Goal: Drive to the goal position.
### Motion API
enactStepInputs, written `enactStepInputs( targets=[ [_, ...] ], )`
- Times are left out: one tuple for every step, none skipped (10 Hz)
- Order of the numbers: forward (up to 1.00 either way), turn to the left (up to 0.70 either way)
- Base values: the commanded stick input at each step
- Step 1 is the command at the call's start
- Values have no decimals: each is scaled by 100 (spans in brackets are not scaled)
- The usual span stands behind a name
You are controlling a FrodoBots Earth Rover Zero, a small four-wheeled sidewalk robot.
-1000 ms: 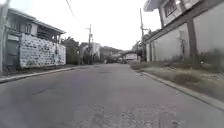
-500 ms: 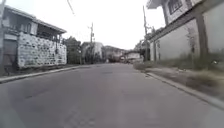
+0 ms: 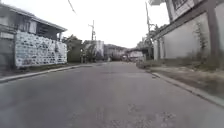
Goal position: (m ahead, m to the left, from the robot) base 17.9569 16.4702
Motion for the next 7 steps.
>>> enactStepInputs(
  targets=[
    [100,2],
    [100,2],
    [100,2],
    [100,2],
    [100,-10],
    [100,-38],
    [100,-38]
  ],
)
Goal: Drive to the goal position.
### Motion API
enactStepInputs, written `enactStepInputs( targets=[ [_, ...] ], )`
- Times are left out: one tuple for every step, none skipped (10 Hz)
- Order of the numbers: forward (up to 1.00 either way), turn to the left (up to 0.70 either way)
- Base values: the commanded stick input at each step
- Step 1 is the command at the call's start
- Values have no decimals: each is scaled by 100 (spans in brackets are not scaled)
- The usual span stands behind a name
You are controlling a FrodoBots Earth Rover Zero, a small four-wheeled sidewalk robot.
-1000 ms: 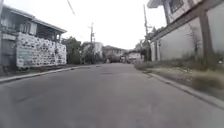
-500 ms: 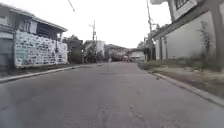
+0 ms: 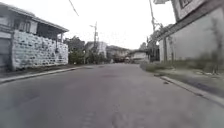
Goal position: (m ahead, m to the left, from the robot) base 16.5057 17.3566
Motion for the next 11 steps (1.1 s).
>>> enactStepInputs(
  targets=[
    [100,-38],
    [100,-38],
    [100,-38],
    [100,-38],
    [100,-12],
    [100,2],
    [100,2],
    [100,2],
    [100,2],
    [100,2],
    [100,2]
  ],
)
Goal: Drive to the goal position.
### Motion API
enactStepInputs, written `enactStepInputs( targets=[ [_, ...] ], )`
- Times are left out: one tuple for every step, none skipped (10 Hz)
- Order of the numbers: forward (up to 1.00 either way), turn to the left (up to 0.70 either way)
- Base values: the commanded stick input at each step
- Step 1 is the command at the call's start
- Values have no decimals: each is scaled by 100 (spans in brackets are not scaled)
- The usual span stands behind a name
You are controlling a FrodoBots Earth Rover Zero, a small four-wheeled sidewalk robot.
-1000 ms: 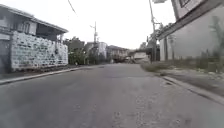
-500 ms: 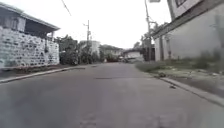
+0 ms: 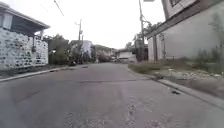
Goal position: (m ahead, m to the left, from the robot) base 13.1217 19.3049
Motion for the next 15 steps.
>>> enactStepInputs(
  targets=[
    [100,-27],
    [100,-38],
    [100,-20],
    [100,2],
    [100,2],
    [100,2],
    [100,2],
    [100,2],
    [100,2],
    [100,2],
    [100,2],
    [100,2],
    [100,2],
    [100,2],
    [100,2]
  ],
)
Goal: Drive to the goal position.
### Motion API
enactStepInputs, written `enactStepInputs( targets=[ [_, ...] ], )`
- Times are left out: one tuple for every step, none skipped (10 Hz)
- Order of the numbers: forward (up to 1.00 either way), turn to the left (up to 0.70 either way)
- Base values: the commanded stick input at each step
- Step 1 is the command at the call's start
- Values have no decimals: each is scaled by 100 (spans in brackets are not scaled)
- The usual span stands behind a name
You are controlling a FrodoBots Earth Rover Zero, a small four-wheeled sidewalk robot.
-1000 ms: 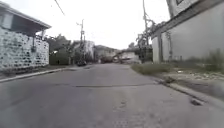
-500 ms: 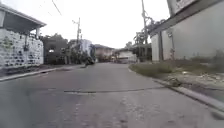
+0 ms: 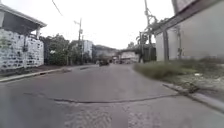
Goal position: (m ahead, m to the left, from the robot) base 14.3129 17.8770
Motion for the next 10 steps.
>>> enactStepInputs(
  targets=[
    [100,2],
    [100,2],
    [100,2],
    [100,2],
    [100,2],
    [100,2],
    [100,2],
    [100,-5],
    [100,-21],
    [100,-38]
  ],
)
